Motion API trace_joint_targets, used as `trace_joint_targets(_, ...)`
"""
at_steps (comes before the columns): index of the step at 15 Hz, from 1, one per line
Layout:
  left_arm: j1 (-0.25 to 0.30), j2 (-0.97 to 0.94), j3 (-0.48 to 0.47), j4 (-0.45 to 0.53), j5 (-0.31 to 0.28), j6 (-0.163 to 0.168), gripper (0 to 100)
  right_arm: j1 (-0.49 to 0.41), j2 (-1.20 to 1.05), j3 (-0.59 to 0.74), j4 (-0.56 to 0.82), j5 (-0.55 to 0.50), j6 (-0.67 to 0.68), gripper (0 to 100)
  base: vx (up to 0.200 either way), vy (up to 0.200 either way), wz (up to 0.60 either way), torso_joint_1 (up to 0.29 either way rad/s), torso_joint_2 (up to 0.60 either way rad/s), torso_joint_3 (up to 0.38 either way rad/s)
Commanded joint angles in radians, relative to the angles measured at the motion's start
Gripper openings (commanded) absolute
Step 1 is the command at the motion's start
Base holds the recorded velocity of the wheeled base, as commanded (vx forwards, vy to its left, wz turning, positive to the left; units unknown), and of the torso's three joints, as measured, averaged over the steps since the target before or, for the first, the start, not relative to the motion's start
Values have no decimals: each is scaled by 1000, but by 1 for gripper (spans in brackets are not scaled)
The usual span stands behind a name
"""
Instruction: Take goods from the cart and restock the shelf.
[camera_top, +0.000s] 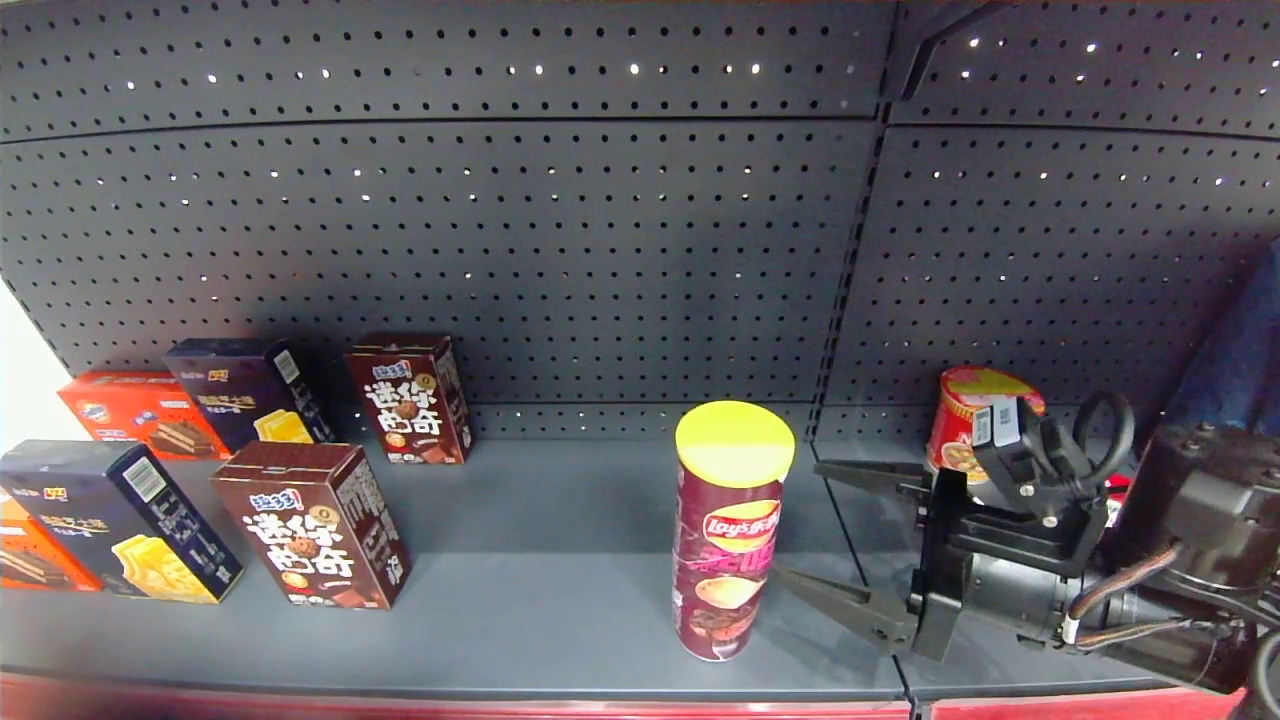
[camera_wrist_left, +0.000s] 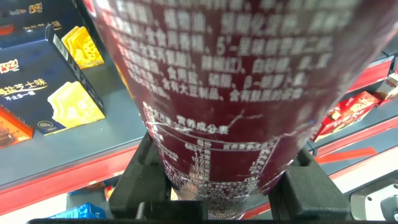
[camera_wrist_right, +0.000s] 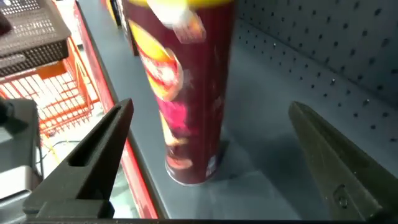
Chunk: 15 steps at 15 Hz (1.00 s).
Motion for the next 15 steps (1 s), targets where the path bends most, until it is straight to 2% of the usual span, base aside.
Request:
trace_joint_targets(1, 3, -5, 2, 0, 0, 0, 0, 12, -201, -106, 195, -2, 0, 100, 0, 0, 0, 0, 0, 0)
trace_joint_targets(3, 3, -15, 3, 3, 2, 0, 0, 17, -272, -119, 260, -2, 0, 100, 0, 0, 0, 0, 0, 0)
trace_joint_targets(5, 3, -15, 0, 2, 2, 0, 0, 8, -407, -142, 451, -3, -2, 100, 0, 0, 0, 0, 0, 0)
trace_joint_targets(6, 3, -15, 0, 2, 2, 0, 0, -5, -489, -154, 592, -16, -2, 100, 0, 0, 0, 0, 0, 0)
trace_joint_targets(7, 3, -13, -3, 2, 2, 1, 0, -9, -551, -166, 701, -68, -2, 100, 0, 0, 0, 0, 0, 0)
trace_joint_targets(8, 3, -13, -15, 2, 2, 1, 0, -3, -627, -182, 830, -184, -2, 100, 0, 0, 0, 0, 0, 0)
trace_joint_targets(9, 1, -12, -23, 0, 2, 1, 0, 1, -664, -183, 885, -237, 0, 100, 0, 0, 0, 0, 0, 0)
trace_joint_targets(11, -5, 24, -67, -6, -2, 8, 0, 3, -894, -110, 1065, -281, 27, 100, 0, 0, 0, 0, 0, 0)
trace_joint_targets(12, -7, 34, -75, -6, -3, 9, 0, 0, -928, -97, 1091, -286, 32, 100, 0, 0, 0, 0, 0, 0)
trace_joint_targets(13, -10, 77, -116, -7, -17, 31, 0, -19, -1052, -57, 1188, -333, 50, 100, 0, 0, 0, 0, 0, 0)
trace_joint_targets(15, -17, 119, -156, -7, -63, 38, 0, -25, -1147, -34, 1244, -349, 66, 100, 0, 0, 0, 0, 0, 0)
